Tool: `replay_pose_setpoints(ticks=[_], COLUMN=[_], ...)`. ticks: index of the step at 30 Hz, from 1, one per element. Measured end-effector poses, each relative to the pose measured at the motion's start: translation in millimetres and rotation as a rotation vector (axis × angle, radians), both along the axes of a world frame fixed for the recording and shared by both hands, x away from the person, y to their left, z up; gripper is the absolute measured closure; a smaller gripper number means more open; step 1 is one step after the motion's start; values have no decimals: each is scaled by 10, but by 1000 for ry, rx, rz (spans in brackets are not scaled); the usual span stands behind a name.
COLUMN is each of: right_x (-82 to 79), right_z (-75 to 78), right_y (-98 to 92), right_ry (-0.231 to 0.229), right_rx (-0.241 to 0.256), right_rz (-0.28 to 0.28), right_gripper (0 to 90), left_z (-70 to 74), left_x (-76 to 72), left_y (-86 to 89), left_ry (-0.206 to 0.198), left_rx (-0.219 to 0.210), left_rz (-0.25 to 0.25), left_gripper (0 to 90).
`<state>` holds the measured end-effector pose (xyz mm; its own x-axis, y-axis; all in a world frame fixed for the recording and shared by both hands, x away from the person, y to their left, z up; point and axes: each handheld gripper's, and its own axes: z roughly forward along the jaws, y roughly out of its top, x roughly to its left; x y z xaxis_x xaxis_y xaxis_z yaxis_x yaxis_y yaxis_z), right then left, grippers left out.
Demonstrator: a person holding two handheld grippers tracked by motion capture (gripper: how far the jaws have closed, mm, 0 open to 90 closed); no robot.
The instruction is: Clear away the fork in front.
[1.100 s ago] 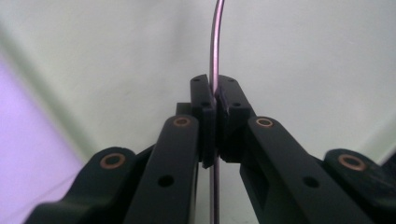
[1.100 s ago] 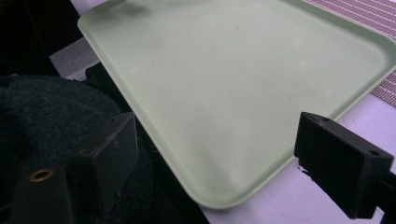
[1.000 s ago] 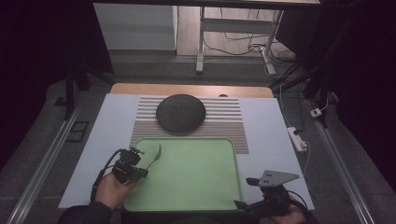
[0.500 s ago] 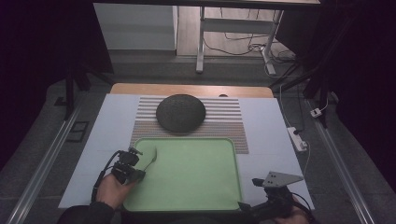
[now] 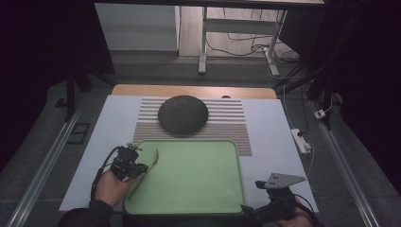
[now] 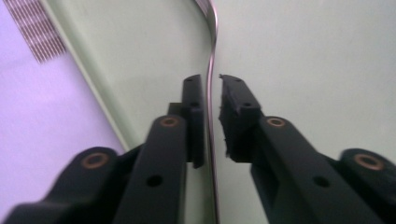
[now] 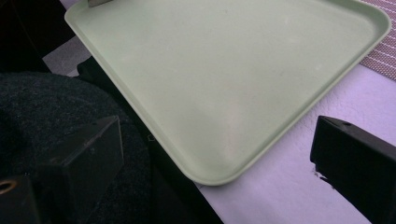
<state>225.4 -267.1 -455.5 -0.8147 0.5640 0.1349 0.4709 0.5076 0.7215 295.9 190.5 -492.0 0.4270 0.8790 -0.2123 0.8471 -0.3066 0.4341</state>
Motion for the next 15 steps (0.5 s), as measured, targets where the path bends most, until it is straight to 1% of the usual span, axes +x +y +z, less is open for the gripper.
replay_pose_setpoints(ticks=[1, 3, 5, 7, 11, 15], right_x=[4, 7, 7, 12, 20, 27], right_z=[-4, -5, -7, -9, -14, -19], right_y=[3, 8, 13, 15, 15, 26], right_ry=[-1, 3, 6, 8, 14, 23], right_rx=[-1, -5, -9, -13, -13, -20], right_rz=[0, 3, 5, 6, 3, 8], right_gripper=[29, 29, 29, 29, 29, 29], left_z=[4, -1, -22, -49, -110, -138], left_x=[29, 96, 170, 240, 319, 341], left_y=[4, -4, -26, -48, -64, -94], left_ry=[-5, -10, -11, -21, -15, -13], left_rx=[-9, -20, -26, -17, 4, -2], left_rz=[-6, -15, -24, -33, -39, -56], left_gripper=[846, 881, 886, 886, 886, 886])
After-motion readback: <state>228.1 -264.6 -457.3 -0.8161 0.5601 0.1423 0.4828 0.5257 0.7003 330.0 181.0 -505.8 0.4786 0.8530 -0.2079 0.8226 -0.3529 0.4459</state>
